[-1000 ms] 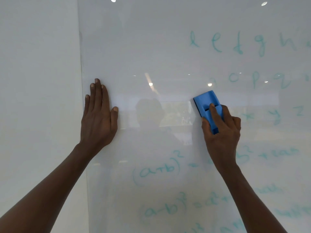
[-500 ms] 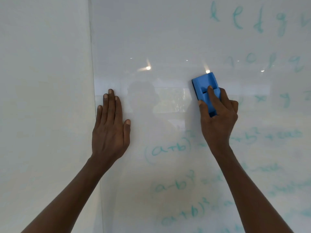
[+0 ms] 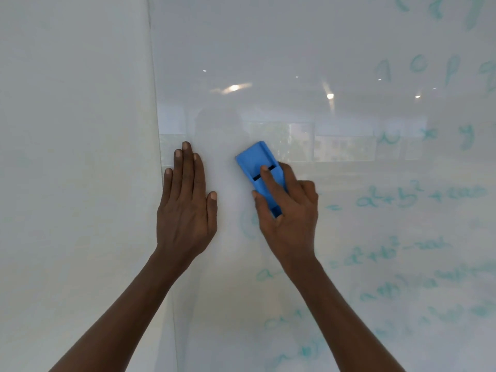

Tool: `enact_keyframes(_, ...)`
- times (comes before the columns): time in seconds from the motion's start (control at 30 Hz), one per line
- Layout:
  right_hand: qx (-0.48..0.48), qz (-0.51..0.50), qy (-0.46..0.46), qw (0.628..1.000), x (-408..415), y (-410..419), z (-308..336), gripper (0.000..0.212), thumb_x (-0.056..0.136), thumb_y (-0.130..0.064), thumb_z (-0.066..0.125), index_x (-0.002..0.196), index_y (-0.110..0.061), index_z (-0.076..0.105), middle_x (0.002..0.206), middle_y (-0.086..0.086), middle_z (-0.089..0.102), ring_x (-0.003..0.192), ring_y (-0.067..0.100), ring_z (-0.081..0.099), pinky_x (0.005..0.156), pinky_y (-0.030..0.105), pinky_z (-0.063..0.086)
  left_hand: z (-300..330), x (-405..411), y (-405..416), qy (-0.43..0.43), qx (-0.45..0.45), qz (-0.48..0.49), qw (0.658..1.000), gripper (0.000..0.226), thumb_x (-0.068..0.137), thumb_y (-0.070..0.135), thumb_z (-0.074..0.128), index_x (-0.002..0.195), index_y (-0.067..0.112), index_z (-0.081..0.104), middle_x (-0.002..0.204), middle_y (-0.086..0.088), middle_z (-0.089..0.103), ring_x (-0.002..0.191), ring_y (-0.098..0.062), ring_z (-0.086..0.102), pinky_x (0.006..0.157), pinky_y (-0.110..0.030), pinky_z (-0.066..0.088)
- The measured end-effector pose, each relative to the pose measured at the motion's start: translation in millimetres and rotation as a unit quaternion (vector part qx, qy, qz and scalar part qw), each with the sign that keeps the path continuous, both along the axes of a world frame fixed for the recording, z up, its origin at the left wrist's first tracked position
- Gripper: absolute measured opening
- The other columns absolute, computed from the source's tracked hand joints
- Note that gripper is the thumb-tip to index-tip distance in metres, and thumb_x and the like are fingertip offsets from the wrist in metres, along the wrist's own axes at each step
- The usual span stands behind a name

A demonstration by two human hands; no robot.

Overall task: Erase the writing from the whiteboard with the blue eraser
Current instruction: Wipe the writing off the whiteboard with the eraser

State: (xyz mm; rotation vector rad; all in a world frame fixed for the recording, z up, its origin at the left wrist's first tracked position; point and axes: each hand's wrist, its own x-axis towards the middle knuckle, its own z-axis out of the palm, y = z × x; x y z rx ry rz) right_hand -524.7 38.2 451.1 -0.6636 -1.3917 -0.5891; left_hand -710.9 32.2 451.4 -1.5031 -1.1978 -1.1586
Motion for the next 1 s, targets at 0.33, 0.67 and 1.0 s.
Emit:
enact_keyframes(0.33,-0.009,-0.046,-0.021,0.999,-35,-15,-61,0.034,0.093,-0.028,0.066,0.125,-0.015,0.069,0.128,0.014,0.064,0.089,0.025,0.057,0.079,0.035,0.049,-15,3,4,-0.020,0.007,0.000,1.000,0.064,0.106,0.022,0.033,0.161,-0.003,0.013,0.170,-0.017,0.004,0.159,-0.029,0.002,0.130,-0.038,0.002)
enact_keyframes(0.67,0.064,-0.095,-0.106,0.988,-8,2,-63,0.032,0.091,-0.023,0.069,0.122,-0.015,0.071,0.123,0.017,0.067,0.084,0.027,0.062,0.074,0.036,0.049,-16,2,5,-0.014,0.010,0.017,1.000,0.065,0.105,0.024,0.032,0.161,-0.003,0.011,0.170,-0.021,0.007,0.160,-0.030,0.002,0.130,-0.041,0.005)
enact_keyframes(1.0,0.082,-0.090,-0.101,0.987,39,10,-48,0.029,0.089,-0.020,0.069,0.118,-0.014,0.073,0.125,0.017,0.066,0.077,0.032,0.060,0.072,0.040,0.049,-16,5,2,-0.014,0.017,0.021,1.000,0.065,0.104,0.021,0.034,0.160,-0.007,0.014,0.169,-0.021,0.007,0.160,-0.029,0.000,0.130,-0.043,0.007)
